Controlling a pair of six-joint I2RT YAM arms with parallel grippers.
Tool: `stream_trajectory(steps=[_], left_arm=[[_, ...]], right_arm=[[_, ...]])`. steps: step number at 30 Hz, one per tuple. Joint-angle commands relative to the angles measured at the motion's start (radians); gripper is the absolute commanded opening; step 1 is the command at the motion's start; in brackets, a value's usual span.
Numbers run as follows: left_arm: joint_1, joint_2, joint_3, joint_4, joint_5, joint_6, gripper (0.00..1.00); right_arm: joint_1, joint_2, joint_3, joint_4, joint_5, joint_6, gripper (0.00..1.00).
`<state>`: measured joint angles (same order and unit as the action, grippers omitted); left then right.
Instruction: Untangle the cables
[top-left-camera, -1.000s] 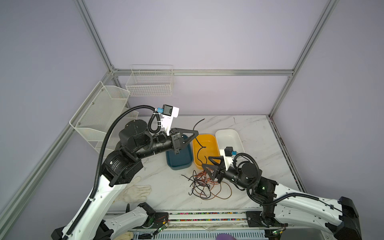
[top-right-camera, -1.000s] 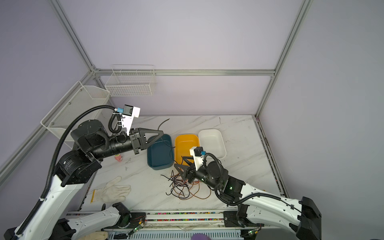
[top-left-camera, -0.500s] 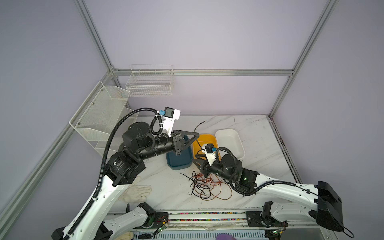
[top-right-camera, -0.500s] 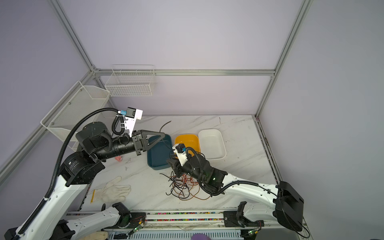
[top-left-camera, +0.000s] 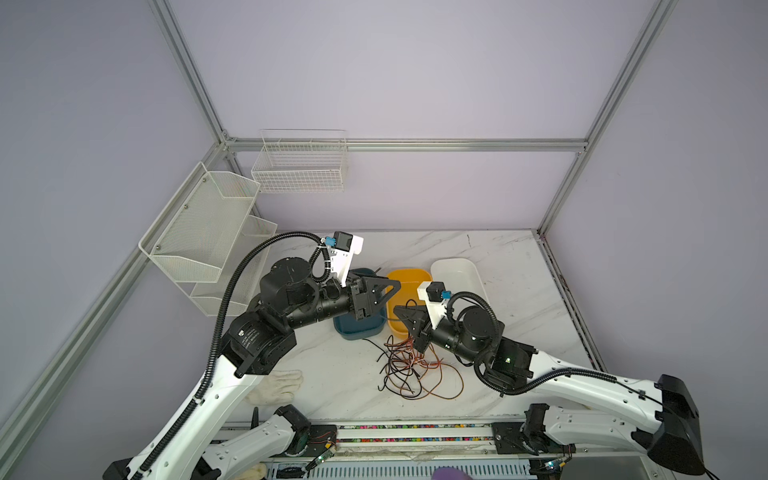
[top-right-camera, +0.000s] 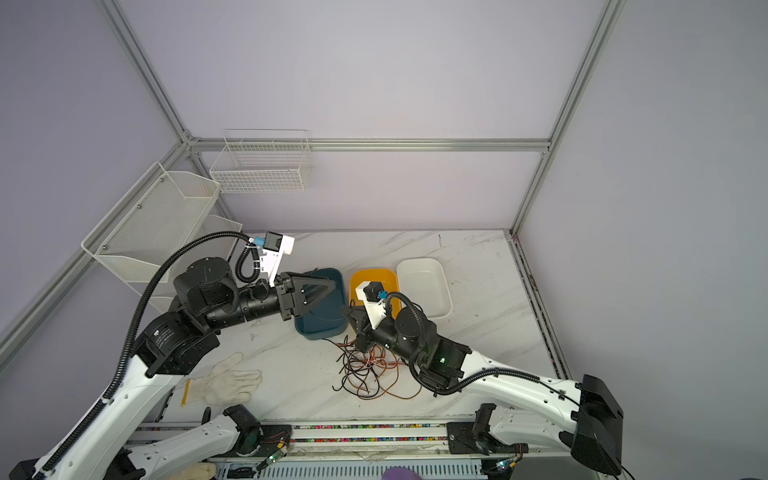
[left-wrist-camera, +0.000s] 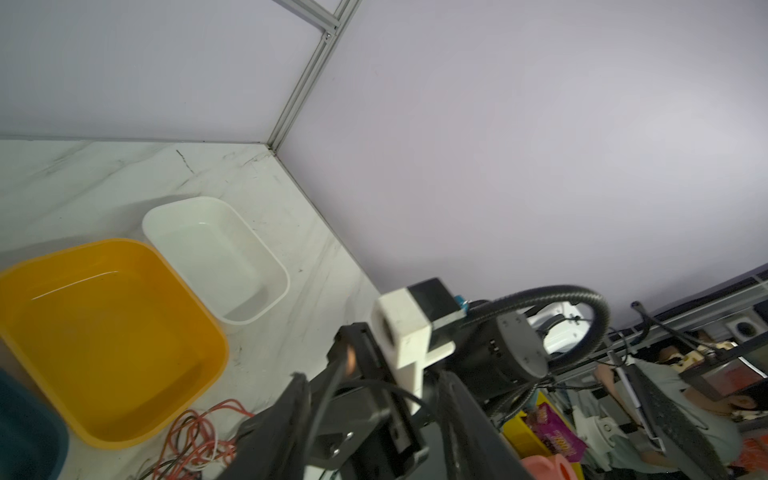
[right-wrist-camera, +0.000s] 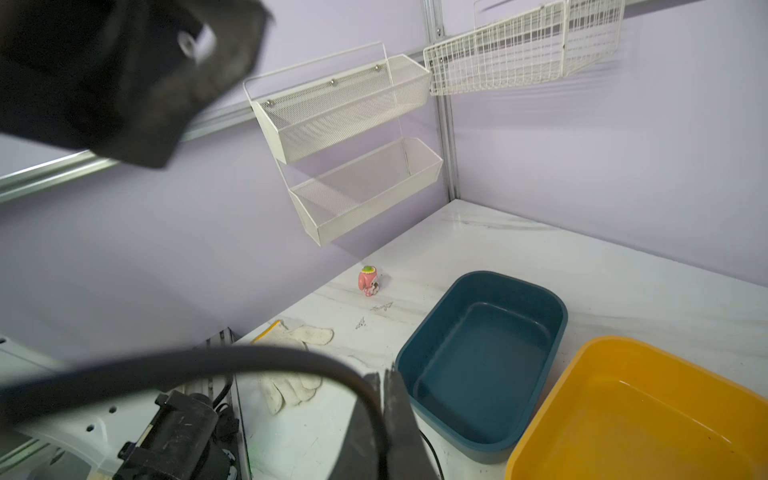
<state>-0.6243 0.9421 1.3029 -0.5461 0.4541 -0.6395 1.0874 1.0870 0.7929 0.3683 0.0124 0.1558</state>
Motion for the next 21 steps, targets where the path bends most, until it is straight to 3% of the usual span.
stream_trajectory(steps=[1,11,21], left_arm=[[-0.001,-0.039,-0.078,0.022,-0.005,0.008,0.62],[0.000,-0.112,-0.262,0.090,0.078,-0.009,0.87],[-0.001,-0.212,-0.524,0.286,0.174,-0.067,0.90]], right_arm=[[-0.007,-0.055,0.033,0.015,0.047,0.033,0.00],[-0.022,-0.076,0.113,-0.034,0.063,0.103,0.00],[-0.038,-0.110,0.142,-0.052,0.111,0.218,0.00]])
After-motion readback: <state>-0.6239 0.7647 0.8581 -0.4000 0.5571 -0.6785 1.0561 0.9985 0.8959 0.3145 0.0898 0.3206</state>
